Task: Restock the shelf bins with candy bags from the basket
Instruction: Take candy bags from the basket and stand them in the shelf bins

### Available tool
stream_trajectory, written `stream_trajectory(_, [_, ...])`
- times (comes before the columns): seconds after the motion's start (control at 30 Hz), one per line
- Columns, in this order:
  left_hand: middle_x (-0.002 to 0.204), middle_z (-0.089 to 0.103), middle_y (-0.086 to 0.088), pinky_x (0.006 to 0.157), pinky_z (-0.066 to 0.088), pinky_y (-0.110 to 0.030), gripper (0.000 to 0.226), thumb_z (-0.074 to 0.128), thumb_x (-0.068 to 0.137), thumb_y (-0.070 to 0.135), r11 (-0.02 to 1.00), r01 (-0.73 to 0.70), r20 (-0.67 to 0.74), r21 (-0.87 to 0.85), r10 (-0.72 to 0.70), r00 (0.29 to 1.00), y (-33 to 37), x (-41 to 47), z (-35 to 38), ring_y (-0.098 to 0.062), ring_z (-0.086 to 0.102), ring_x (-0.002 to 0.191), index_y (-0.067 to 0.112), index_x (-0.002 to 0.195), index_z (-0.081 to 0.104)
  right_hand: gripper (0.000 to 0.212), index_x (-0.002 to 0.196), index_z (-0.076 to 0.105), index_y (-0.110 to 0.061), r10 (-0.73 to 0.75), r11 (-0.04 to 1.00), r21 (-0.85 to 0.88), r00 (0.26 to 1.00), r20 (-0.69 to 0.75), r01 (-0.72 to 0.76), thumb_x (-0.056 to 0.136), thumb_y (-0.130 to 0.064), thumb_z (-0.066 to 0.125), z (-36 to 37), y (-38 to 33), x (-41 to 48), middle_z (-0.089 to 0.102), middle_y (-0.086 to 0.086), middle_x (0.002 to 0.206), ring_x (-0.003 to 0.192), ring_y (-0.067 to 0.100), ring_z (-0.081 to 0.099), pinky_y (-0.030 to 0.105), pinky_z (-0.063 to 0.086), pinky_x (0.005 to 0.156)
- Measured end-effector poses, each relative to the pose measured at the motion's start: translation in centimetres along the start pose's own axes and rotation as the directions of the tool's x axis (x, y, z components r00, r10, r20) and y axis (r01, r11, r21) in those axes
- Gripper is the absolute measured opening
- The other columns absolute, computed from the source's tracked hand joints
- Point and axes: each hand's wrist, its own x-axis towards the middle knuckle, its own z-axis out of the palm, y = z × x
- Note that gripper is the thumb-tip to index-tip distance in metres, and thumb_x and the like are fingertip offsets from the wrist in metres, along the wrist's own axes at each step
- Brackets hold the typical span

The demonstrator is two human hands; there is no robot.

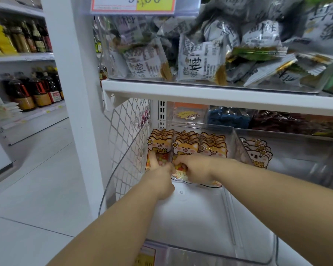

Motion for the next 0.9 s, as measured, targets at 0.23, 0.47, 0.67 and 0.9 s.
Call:
stream_trajectory(0.23, [0.154,-0.044,-0.005,0.116,0.025,-0.02,0.033,0.064,0.086,0.0,0.997,-0.075,0.053,0.002,0.075,0.996,-0.9,0.4,-1.5,-0.028,0.007,0.154,0.02,0.113,0.065,0.06,0.146,0.038,-0.027,-0.005,1.0,-0.026,1.0,-0.007,0.005,0.091,-0.002,0.048,-0.3,-0.3,-0.3,0.048,0.003,0.109,0.093,0.022,0.05,0.03,0.04,0.074])
stream_trajectory(0.47, [0.155,-0.01,-0.007,0.104,0.045,-0.039,0.043,0.06,0.091,0.009,0.977,0.015,0.112,0.214,-0.039,0.993,0.4,-1.0,-1.3,-0.033,0.054,0.117,0.032,0.127,0.055,0.067,0.148,0.037,-0.03,-0.012,1.0,-0.013,1.0,0.023,0.013,0.089,-0.001,0.05,-0.1,-0.1,-0.6,0.055,0.008,0.128,0.102,0.026,0.054,0.037,0.05,0.091])
stream_trajectory(0.67, [0.144,0.002,-0.004,0.106,0.044,-0.042,0.062,0.063,0.091,0.02,0.958,-0.055,0.227,0.282,-0.011,0.974,1.7,-1.5,-0.7,-0.036,0.041,0.129,0.049,0.141,0.042,0.041,0.131,0.058,-0.021,-0.044,0.999,-0.014,0.997,0.06,0.045,0.093,-0.006,0.05,-0.7,-0.7,-1.6,0.062,0.007,0.121,0.104,0.027,0.057,0.04,0.051,0.092])
stream_trajectory(0.9, [0.14,0.009,-0.002,0.111,0.041,-0.045,0.07,0.063,0.092,0.022,0.95,-0.073,0.255,0.304,-0.007,0.967,1.2,-1.4,-0.8,-0.036,0.032,0.136,0.051,0.147,0.031,0.011,0.1,0.061,-0.008,0.221,0.955,-0.219,0.973,0.072,-0.201,0.095,-0.015,0.055,-0.4,0.2,-1.6,0.05,0.004,0.077,0.067,0.018,0.047,0.034,0.051,0.074])
